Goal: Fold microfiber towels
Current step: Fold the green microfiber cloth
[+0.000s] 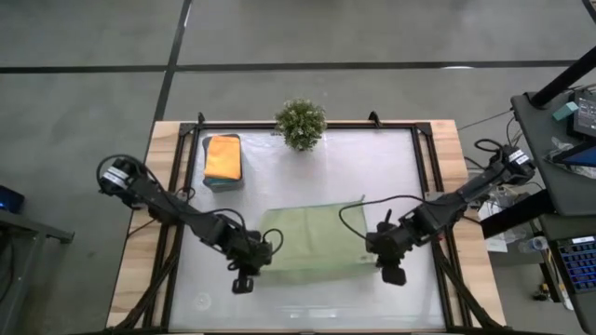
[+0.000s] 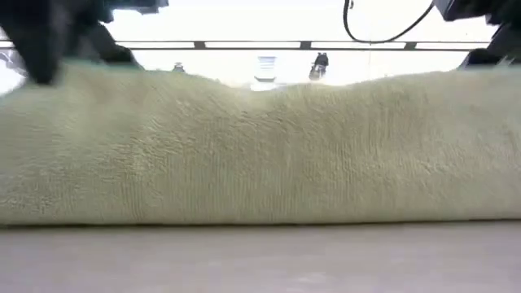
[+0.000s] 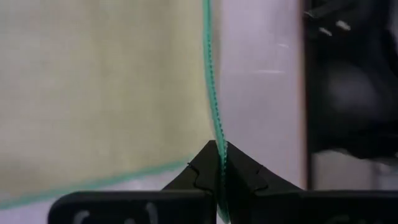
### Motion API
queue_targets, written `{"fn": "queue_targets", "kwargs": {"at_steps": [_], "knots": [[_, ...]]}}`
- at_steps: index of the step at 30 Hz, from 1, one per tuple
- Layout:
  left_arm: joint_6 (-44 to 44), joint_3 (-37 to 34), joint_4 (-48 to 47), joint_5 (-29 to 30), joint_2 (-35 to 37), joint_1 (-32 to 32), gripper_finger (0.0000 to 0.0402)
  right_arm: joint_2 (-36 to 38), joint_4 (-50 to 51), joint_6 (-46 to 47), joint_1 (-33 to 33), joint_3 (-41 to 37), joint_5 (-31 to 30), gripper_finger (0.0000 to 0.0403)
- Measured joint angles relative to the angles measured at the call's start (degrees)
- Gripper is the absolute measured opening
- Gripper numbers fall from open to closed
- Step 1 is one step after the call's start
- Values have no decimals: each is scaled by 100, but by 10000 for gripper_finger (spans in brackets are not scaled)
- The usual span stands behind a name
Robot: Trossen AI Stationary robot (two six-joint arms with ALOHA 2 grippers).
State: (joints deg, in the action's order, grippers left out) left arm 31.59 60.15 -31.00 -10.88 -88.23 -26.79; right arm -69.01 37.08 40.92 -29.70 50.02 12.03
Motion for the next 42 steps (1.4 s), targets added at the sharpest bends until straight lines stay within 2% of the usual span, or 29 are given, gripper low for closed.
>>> {"fn": "queue_targets", "kwargs": {"at_steps": [5,10,16,25,33,37,42], "knots": [[-376,-100,-261,519,179,383,0,-4,271,-205,525,-164,-51,8],[-685,-287,-355,543,219,728,0,-4,709,-651,1036,-168,-644,8],[-819,-569,-443,856,191,1091,0,-26,759,-1199,1693,-168,-948,8],[-975,-768,-448,1428,208,1463,0,-258,758,-1934,2500,-171,-1073,8],[-1249,-821,-498,1604,210,1700,0,-738,759,-2248,2826,-171,-1242,8],[-1250,-872,-545,1865,209,1773,0,-963,754,-2406,2863,-171,-1374,8],[-1250,-967,-492,1879,208,1821,0,-1172,735,-2458,2862,-171,-1523,8]]}}
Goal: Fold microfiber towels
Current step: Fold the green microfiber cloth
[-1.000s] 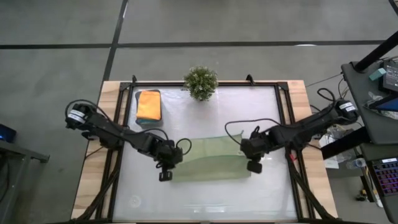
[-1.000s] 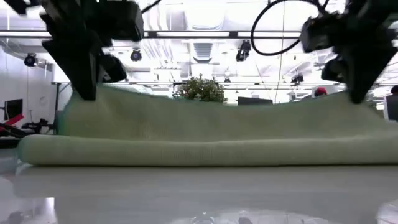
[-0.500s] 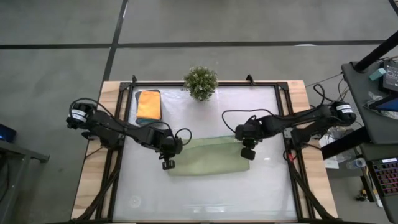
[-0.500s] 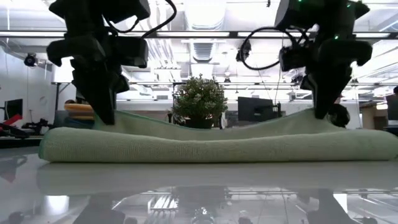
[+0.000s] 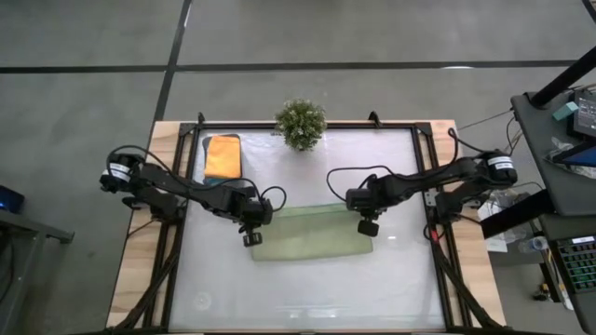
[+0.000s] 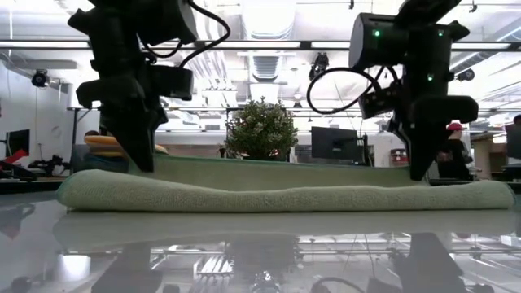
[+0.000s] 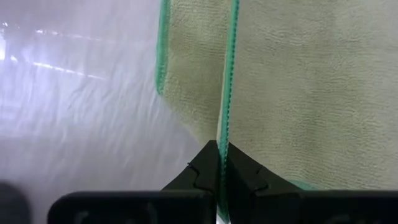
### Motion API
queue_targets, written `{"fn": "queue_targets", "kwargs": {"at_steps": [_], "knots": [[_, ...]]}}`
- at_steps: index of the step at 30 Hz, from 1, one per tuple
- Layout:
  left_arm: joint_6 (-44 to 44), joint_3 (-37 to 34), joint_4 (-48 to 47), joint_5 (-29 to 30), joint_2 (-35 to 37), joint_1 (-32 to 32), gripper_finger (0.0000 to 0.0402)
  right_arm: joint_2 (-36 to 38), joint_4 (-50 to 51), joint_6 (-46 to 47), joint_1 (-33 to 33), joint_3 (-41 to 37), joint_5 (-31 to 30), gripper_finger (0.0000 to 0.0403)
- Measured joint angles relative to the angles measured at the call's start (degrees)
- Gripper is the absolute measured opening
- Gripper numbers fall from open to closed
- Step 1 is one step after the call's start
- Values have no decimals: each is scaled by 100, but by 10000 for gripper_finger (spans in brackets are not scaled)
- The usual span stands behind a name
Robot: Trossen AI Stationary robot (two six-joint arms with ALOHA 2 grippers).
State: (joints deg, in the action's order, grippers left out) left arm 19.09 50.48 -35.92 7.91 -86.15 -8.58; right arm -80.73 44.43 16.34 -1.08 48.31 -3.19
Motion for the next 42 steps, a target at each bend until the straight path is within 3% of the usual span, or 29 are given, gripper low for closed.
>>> {"fn": "queue_targets", "kwargs": {"at_steps": [9,13,19,24,27,34,42], "knots": [[7,-32,286,2,-4,0,20,-43,-42,8,0,0,-44,20],[33,-29,240,-10,-4,0,66,-30,-7,10,0,44,-44,50],[156,108,-605,-18,195,-2,130,-28,330,6,0,340,-46,106],[166,-80,-661,17,514,-2,149,5,341,-146,0,538,-138,139],[305,-188,-666,443,553,-5,149,26,143,-324,0,592,-147,149],[461,-520,-173,630,413,-15,106,-59,-1773,-798,0,496,-150,130],[456,-726,912,627,196,-15,41,-875,-4712,-1598,159,490,-133,75]]}}
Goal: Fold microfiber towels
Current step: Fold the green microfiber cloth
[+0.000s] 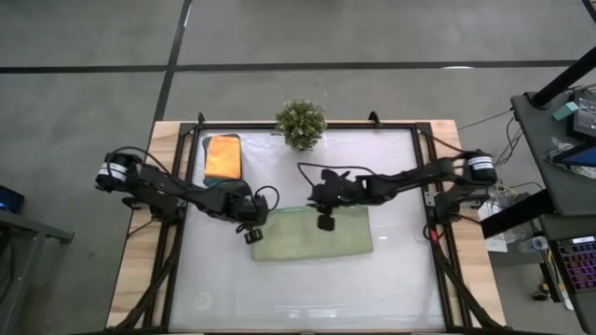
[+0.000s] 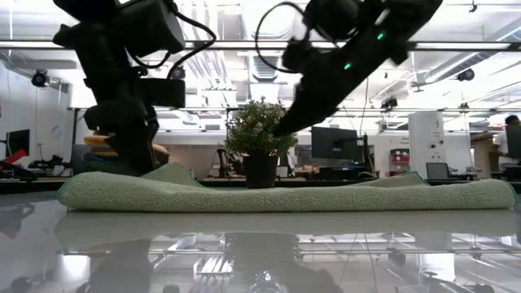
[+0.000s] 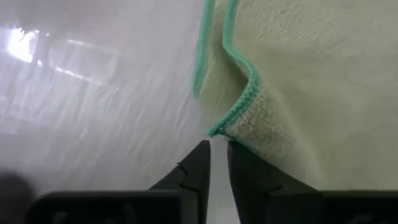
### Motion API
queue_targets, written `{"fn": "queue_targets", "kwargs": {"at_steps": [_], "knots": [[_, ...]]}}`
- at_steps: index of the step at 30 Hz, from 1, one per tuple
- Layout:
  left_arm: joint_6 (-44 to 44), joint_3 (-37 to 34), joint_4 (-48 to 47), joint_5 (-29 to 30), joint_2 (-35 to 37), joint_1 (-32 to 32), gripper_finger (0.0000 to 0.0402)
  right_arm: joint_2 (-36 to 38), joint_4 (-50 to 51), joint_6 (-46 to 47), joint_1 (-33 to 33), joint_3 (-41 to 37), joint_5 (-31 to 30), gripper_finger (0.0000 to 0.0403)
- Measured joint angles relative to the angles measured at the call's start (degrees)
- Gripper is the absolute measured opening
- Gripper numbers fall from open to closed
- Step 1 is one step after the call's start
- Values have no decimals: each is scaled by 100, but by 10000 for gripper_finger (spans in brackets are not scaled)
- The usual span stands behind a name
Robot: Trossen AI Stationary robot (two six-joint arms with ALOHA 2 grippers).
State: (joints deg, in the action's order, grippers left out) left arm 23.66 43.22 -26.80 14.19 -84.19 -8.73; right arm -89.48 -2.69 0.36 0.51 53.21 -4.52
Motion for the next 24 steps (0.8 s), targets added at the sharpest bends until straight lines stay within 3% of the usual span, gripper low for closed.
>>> {"fn": "queue_targets", "kwargs": {"at_steps": [3,6,14,20,24], "knots": [[-2,-76,344,-8,-26,0,24,-454,-980,-240,76,-2,1,52],[-6,-123,764,-22,-24,0,11,-864,-1259,-507,158,227,1,32],[-25,-148,1108,-122,-21,-13,0,-1834,-827,-962,350,1472,0,9],[-440,-139,1879,-951,-13,-152,0,-2347,-639,-1045,390,2077,134,9],[-465,-142,1665,-1013,-8,-261,0,-2464,-616,-1002,387,2169,337,8]]}}
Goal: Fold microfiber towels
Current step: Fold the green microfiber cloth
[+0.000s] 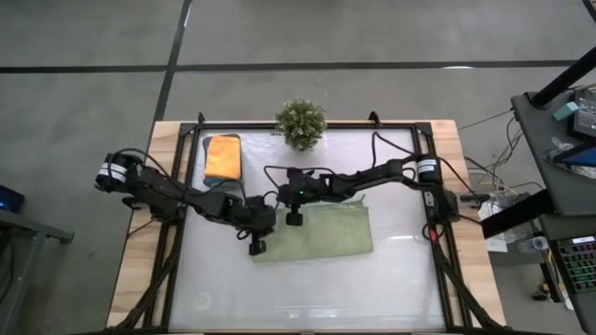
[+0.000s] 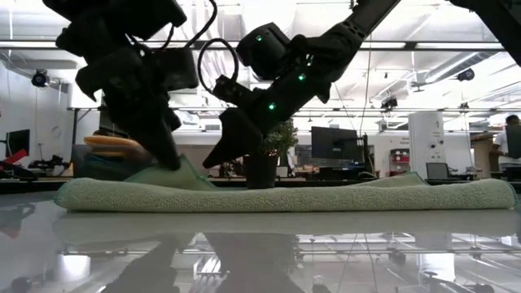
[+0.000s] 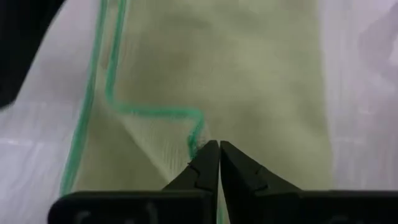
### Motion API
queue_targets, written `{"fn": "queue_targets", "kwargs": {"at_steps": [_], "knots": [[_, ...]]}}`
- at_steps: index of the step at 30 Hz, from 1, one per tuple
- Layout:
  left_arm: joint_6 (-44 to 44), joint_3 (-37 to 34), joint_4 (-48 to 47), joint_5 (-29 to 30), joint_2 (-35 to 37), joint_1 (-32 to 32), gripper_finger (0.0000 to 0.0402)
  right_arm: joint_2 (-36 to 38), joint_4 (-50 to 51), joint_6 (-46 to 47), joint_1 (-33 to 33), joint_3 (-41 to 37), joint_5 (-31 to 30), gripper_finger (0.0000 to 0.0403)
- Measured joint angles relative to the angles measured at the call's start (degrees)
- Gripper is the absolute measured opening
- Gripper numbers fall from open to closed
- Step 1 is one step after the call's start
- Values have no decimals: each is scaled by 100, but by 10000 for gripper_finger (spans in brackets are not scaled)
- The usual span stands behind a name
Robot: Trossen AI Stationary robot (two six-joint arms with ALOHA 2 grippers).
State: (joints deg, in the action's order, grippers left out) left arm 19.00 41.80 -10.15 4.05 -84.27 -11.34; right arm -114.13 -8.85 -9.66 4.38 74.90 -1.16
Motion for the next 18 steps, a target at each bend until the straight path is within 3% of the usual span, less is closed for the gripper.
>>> {"fn": "queue_targets", "kwargs": {"at_steps": [5,12,18], "knots": [[143,4,-847,169,117,-4,0,118,271,67,0,-15,7,8],[160,-74,-1343,1369,261,11,0,237,399,294,-37,-17,187,8],[156,-94,-1502,1429,265,10,0,130,321,763,-13,-18,615,23]]}}
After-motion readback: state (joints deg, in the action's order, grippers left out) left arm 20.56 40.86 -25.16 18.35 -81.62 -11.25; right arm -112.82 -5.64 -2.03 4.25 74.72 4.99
